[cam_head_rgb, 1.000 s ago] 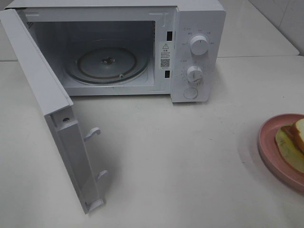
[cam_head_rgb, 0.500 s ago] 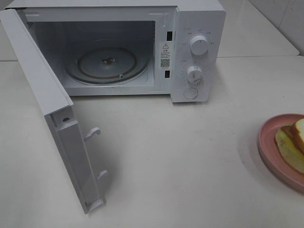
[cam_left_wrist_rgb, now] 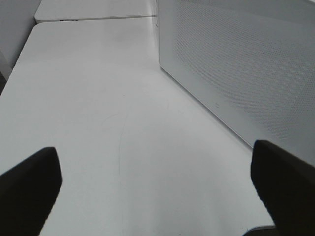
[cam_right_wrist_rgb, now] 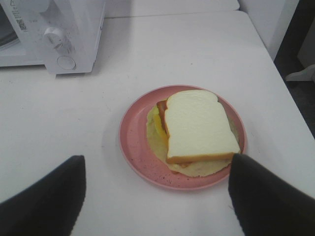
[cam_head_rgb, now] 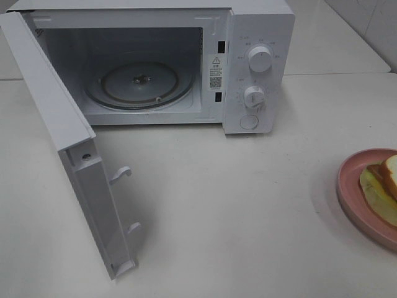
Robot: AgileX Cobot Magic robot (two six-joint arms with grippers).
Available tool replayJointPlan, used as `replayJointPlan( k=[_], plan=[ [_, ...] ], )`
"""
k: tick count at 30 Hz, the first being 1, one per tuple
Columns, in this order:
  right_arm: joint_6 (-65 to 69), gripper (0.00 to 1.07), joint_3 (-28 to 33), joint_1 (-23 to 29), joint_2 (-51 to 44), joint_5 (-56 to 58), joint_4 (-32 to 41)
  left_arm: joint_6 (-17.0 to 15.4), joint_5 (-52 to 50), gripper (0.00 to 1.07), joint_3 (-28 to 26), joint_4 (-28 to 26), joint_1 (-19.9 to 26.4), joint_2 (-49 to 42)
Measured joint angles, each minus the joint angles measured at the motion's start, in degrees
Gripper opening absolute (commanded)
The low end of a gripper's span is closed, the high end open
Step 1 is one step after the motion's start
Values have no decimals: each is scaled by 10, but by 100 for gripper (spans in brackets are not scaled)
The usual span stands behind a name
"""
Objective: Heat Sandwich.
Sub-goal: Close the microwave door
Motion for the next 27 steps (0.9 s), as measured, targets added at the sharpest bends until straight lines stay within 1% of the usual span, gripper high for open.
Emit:
replayJointPlan(
  k=[2, 4, 27],
  plan=[
    [0, 76, 24, -9, -12, -5, 0, 0, 0, 101, 0, 0, 0, 0],
    [-1, 76, 33, -10, -12, -7, 0, 0, 0, 101, 0, 0, 0, 0],
    [-2, 76, 35, -10, -12, -10, 0, 0, 0, 101, 0, 0, 0, 0]
  ],
)
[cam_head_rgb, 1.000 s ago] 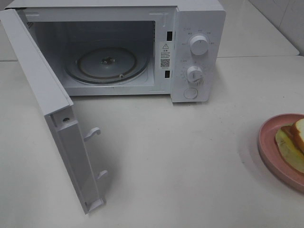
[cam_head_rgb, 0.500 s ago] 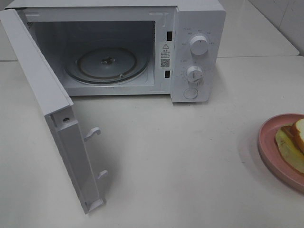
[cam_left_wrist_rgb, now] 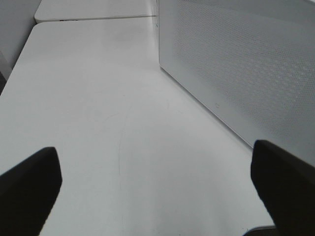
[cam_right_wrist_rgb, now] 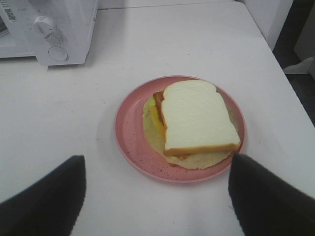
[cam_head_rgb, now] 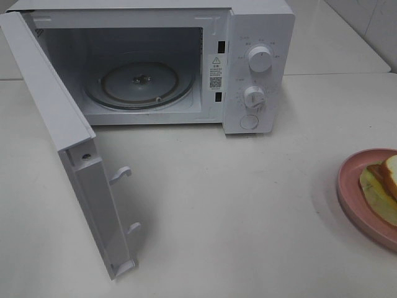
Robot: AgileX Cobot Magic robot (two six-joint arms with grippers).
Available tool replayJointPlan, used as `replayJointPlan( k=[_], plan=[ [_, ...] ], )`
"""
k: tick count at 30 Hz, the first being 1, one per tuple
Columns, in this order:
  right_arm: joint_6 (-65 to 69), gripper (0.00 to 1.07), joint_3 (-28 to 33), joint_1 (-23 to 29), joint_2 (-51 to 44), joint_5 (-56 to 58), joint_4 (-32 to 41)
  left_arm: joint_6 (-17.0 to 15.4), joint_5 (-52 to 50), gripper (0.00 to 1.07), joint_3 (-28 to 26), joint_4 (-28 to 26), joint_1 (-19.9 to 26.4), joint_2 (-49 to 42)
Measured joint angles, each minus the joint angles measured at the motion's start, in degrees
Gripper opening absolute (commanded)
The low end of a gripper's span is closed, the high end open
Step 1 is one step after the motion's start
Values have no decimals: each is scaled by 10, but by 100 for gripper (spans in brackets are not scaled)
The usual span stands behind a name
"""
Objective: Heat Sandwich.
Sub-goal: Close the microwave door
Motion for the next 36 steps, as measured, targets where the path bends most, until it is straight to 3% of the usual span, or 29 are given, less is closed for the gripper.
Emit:
replayJointPlan(
  k=[36],
  plan=[
    [0, 76, 0, 0, 0, -1, 0, 0, 0, 101, 0, -1, 0, 0]
  ],
)
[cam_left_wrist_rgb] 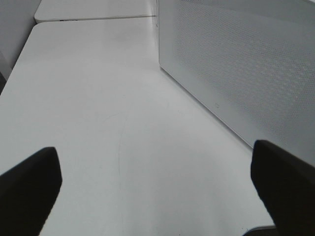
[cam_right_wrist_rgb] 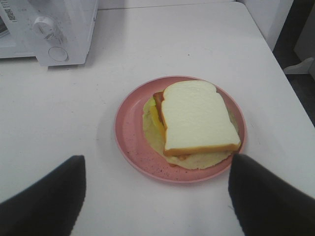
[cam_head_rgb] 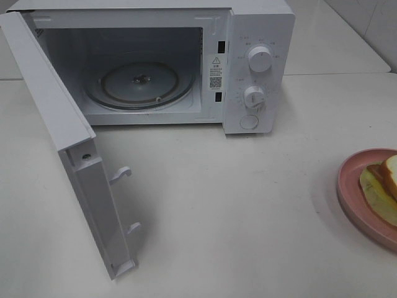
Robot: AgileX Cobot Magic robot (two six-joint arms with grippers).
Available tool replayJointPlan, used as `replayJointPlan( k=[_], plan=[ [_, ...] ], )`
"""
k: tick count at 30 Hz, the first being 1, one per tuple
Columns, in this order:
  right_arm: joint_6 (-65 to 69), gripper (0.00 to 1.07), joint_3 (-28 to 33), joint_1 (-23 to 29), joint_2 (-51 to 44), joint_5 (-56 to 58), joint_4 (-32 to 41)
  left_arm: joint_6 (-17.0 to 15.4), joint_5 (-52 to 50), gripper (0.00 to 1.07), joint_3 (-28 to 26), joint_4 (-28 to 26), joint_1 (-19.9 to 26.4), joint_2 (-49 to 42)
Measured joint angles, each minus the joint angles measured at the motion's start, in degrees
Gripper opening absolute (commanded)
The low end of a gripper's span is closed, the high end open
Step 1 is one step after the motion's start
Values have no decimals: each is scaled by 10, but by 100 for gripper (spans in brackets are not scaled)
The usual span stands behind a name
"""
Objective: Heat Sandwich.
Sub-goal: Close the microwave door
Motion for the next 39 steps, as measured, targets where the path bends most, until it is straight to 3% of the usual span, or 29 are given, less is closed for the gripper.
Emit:
replayJointPlan(
  k=[12, 16, 19, 21, 22, 24, 25, 26, 27, 39],
  plan=[
    [0, 76, 0, 0, 0, -1, 0, 0, -42, 100, -28, -3, 0, 74],
    [0, 76, 0, 0, 0, -1, 0, 0, -66, 89, -28, -3, 0, 113],
    [0, 76, 0, 0, 0, -1, 0, 0, -106, 63, -28, -3, 0, 155],
    [0, 76, 0, 0, 0, -1, 0, 0, -116, 56, -28, -3, 0, 167],
    [0, 76, 0, 0, 0, -1, 0, 0, -134, 40, -28, -3, 0, 189],
    [0, 76, 0, 0, 0, -1, 0, 0, -148, 23, -28, -3, 0, 212],
    [0, 76, 0, 0, 0, -1, 0, 0, -148, 23, -28, -3, 0, 212],
    [0, 76, 0, 0, 0, -1, 0, 0, -169, 15, -28, -3, 0, 241],
    [0, 76, 0, 0, 0, -1, 0, 0, -182, 0, -28, -2, 0, 254],
    [0, 76, 0, 0, 0, -1, 0, 0, -410, 0, -26, 3, 0, 431]
  ],
)
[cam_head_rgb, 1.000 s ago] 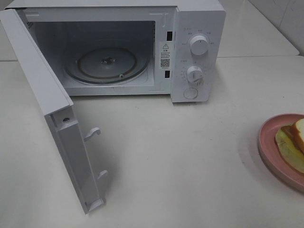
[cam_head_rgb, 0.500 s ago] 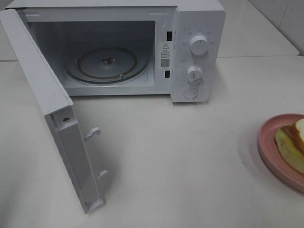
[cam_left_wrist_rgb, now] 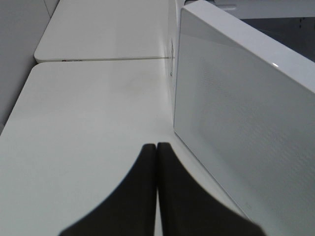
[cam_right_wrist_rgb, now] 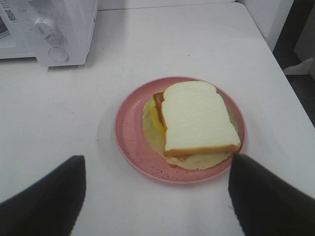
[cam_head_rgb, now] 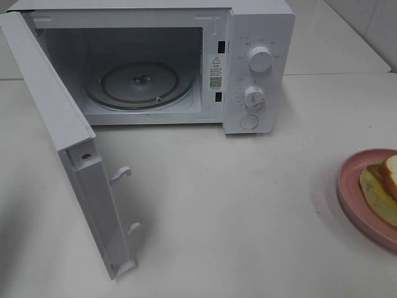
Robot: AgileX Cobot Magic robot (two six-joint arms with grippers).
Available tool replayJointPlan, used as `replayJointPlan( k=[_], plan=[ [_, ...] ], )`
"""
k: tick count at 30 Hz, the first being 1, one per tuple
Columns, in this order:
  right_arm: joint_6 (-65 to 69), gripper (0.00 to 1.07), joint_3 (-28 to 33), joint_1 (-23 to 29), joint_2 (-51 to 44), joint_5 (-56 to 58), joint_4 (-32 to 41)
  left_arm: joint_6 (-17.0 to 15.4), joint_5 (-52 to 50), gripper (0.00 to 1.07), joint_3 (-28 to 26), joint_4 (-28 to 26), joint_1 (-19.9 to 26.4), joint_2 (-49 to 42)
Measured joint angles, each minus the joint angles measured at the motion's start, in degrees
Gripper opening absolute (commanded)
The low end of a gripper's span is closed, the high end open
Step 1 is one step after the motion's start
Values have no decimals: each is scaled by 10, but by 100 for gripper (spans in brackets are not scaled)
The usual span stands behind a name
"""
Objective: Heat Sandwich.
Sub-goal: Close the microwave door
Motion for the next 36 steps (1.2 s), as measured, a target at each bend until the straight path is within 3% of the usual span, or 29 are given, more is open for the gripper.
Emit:
replayJointPlan(
  k=[13, 17, 21, 25, 26, 28, 30, 36],
  plan=[
    [0, 76, 0, 0, 0, -1, 0, 0, -354, 0, 138, 1, 0, 114],
    [0, 76, 0, 0, 0, -1, 0, -3, -482, 0, 174, 46, 0, 173],
    [0, 76, 0, 0, 0, -1, 0, -7, -517, 0, 175, 95, 0, 207],
    [0, 76, 0, 0, 0, -1, 0, -35, -556, 0, 175, 150, 0, 247],
    [0, 76, 0, 0, 0, -1, 0, -61, -579, 0, 175, 176, 0, 264],
    [0, 76, 0, 0, 0, -1, 0, -76, -591, 0, 175, 191, 0, 271],
    [0, 76, 0, 0, 0, -1, 0, -114, -626, 0, 175, 234, 0, 292],
    [0, 76, 0, 0, 0, -1, 0, -155, -658, 0, 160, 305, -8, 332]
  ],
)
